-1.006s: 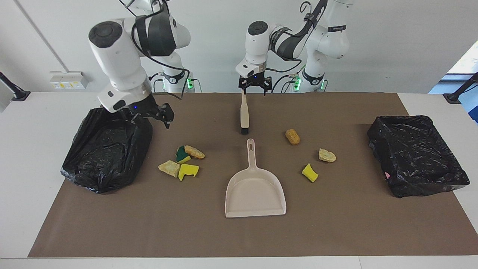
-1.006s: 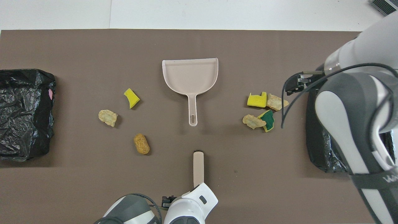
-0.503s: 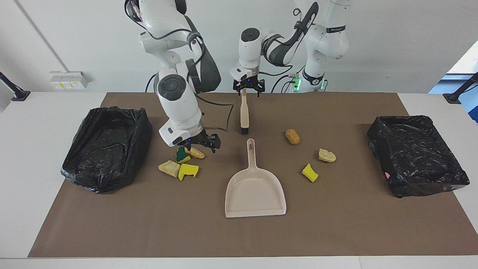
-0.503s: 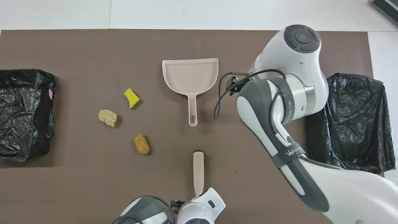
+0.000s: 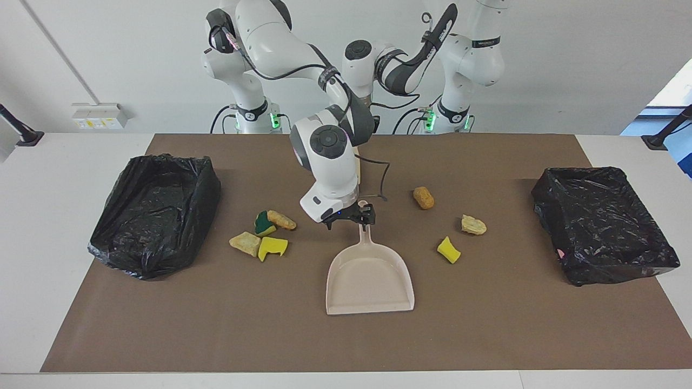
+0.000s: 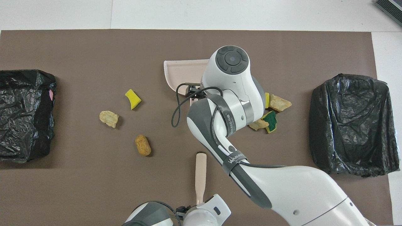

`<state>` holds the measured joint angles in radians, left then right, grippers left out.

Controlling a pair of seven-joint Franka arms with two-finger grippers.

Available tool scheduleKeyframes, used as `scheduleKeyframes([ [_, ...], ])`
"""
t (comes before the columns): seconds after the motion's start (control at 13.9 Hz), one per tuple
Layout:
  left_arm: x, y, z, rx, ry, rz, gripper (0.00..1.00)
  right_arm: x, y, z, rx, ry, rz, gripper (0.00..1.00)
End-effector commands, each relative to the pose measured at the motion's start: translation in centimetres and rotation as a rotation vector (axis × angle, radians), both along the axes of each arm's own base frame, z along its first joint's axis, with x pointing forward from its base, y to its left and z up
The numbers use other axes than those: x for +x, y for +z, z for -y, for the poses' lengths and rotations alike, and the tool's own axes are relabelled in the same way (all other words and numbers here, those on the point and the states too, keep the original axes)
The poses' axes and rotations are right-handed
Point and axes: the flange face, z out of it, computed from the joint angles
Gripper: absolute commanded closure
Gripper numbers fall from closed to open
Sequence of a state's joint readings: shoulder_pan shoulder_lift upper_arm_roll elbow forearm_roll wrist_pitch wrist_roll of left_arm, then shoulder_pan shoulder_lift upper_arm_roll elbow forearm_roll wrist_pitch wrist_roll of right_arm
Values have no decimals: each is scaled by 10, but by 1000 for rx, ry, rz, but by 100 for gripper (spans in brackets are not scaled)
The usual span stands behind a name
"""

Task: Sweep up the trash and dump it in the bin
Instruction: 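Grasp the dustpan handle with the right gripper and drag it closer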

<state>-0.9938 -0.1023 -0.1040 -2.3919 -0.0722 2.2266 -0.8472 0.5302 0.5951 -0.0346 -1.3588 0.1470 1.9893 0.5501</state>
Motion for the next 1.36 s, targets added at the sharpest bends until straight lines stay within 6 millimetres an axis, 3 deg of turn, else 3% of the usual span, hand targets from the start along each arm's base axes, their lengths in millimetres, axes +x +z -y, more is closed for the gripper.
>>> scheduleKeyframes([
  [0.0,-5,-4,-1,-5,18,-9,73,7,-4,-10,29,-8,-2,0],
  [0.07,-6,-6,-2,4,15,-14,90,6,-5,-10,29,-7,-12,0],
  [0.14,-6,-7,-2,5,12,-15,91,2,-7,-15,33,-1,-19,0],
  [0.43,-4,-8,-3,6,2,-17,81,-4,-26,-24,24,22,-38,0],
  [0.5,-3,-8,-3,6,4,-17,78,-4,-26,-23,24,25,-38,6],
  [0.57,-2,-8,-4,8,7,-18,79,-4,-26,-24,24,27,-38,21],
  [0.79,-1,-9,-6,19,8,-25,89,-7,-26,-25,11,34,-50,100],
  [0.86,-1,-10,-7,21,3,-27,94,-8,-26,-27,11,38,-49,100],
  [1.29,9,-13,-20,73,36,-61,100,-3,-6,-20,44,66,-13,100],
])
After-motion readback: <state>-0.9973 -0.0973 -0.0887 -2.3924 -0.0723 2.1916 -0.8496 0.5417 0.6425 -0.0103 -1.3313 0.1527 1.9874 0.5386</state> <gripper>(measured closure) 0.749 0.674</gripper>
